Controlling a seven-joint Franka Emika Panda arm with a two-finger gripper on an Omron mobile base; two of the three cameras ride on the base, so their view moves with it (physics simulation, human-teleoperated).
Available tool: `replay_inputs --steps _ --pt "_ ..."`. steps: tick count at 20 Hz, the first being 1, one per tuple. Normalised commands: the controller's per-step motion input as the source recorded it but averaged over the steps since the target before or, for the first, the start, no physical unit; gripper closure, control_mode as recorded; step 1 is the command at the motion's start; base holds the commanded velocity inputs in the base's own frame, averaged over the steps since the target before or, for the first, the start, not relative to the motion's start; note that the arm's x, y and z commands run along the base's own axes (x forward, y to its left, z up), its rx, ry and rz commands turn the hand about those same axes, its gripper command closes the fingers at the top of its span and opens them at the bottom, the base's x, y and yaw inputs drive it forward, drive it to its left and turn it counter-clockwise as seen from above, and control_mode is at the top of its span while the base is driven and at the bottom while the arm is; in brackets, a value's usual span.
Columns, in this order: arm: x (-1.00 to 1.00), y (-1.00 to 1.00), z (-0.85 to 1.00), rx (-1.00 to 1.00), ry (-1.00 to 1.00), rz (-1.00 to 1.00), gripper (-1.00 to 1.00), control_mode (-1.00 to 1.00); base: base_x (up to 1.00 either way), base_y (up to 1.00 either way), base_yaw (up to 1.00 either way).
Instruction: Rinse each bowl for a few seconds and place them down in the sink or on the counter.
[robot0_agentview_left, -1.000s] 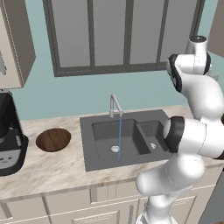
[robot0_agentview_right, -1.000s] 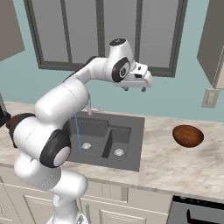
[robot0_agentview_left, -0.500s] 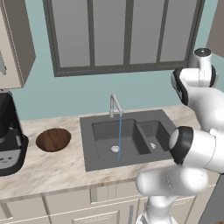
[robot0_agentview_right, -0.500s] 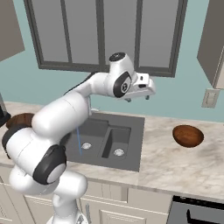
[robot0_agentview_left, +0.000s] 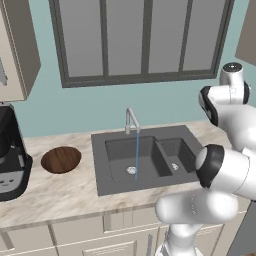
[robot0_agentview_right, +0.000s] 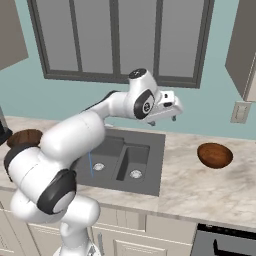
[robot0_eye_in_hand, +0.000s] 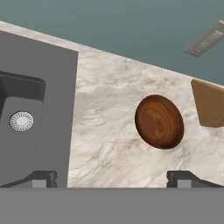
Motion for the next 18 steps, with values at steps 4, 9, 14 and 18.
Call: replay_inputs --steps 4,9,14,18 --pt "0.0 -0.23 -0.04 0.0 0.1 0.0 -1.0 -1.0 0.0 0.0 0.0" --pt "0.0 -0.26 -0.22 0.0 0.08 0.0 -1.0 -1.0 0.0 0.0 0.0" --pt "0.0 -0.21 -0.17 0.0 0.05 0.01 -1.0 -1.0 0.0 0.0 0.0" --pt "0.0 -0.11 -0.17 -0.01 -0.01 0.04 -1.0 -1.0 0.0 0.0 0.0"
